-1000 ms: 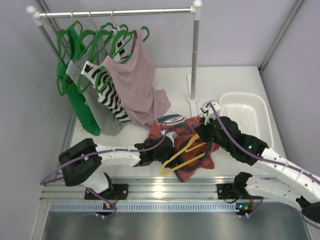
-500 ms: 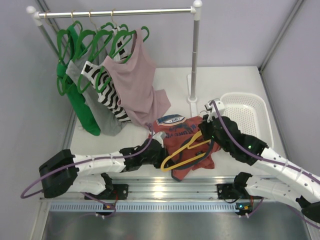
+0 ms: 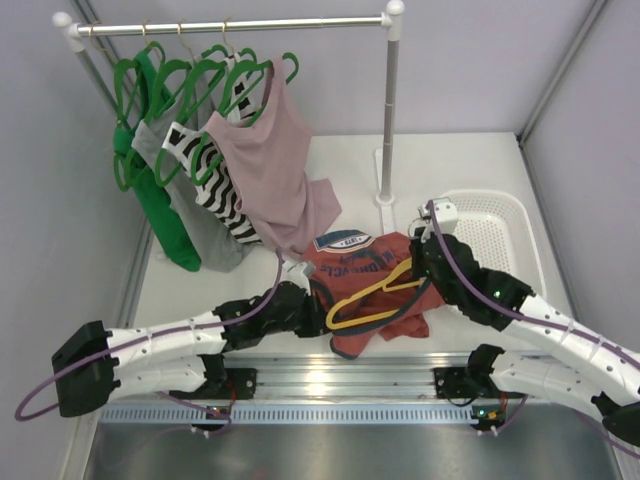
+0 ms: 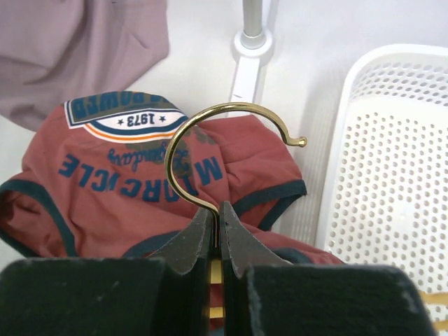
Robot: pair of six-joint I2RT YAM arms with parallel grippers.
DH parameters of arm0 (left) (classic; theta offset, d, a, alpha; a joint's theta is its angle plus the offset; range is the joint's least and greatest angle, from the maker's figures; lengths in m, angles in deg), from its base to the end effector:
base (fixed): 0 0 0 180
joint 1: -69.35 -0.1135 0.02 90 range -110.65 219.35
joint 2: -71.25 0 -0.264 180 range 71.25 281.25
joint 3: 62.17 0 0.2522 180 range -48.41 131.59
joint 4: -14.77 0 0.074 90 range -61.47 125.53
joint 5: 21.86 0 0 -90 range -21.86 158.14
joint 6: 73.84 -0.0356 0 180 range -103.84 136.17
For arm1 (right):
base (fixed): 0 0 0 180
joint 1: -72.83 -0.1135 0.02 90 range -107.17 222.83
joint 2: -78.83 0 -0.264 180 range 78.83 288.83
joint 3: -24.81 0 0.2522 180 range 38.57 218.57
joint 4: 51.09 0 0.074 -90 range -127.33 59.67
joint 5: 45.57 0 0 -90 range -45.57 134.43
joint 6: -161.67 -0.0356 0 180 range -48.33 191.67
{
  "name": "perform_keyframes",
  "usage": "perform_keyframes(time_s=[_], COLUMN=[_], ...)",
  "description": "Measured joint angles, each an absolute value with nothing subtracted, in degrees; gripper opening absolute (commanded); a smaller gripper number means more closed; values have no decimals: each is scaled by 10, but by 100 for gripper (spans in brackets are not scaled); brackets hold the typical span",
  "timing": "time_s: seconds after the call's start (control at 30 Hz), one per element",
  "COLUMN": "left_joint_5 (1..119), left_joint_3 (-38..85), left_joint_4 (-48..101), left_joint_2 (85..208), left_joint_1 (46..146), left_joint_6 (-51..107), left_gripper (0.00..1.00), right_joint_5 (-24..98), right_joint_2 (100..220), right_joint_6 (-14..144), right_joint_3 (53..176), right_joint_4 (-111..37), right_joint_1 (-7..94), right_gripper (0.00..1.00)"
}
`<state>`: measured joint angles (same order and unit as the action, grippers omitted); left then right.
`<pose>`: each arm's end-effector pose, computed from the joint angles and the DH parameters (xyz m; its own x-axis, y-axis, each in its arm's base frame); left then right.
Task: Place the tank top on the hanger
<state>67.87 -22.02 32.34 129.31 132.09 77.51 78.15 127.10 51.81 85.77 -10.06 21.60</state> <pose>0.0958 -0.1864 0.1964 -0.9091 -0.1516 -0.3880 0.1937 0.6708 -0.7159 0.1291 0.1291 0.3167 -0.3959 -0.0417 -0.9173 -0.2212 0.9739 0.0512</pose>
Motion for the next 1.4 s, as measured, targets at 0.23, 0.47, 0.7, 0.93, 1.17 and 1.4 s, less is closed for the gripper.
perform_keyframes(time_s=[0.23, 0.47, 0.7, 0.93, 1.17, 1.4], left_joint_5=[689, 703, 722, 737, 743, 742], left_joint_3=[-224, -221, -188, -150, -97, 26], left_joint_4=[348, 374, 404, 435, 462, 478], left_joint_2=[1280, 1264, 1252, 1243, 1261, 1335], left_joint_1=[1321, 1321, 1321, 1321, 1321, 1321], left_joint_6=[773, 764, 755, 739, 709, 660], left_gripper=[0, 0, 0, 0, 0, 0], right_joint_5=[816, 841, 850, 853, 851, 854], right_joint_2=[1268, 1260, 1246, 1246, 1246, 1253], right_joint_6=[525, 536, 542, 548, 550, 551], right_joint_3=[850, 849, 843, 843, 844, 868], right_joint_4=[-98, -99, -104, -104, -103, -99], right_joint_1=[217, 217, 217, 217, 217, 218], right_gripper=[0, 0, 0, 0, 0, 0])
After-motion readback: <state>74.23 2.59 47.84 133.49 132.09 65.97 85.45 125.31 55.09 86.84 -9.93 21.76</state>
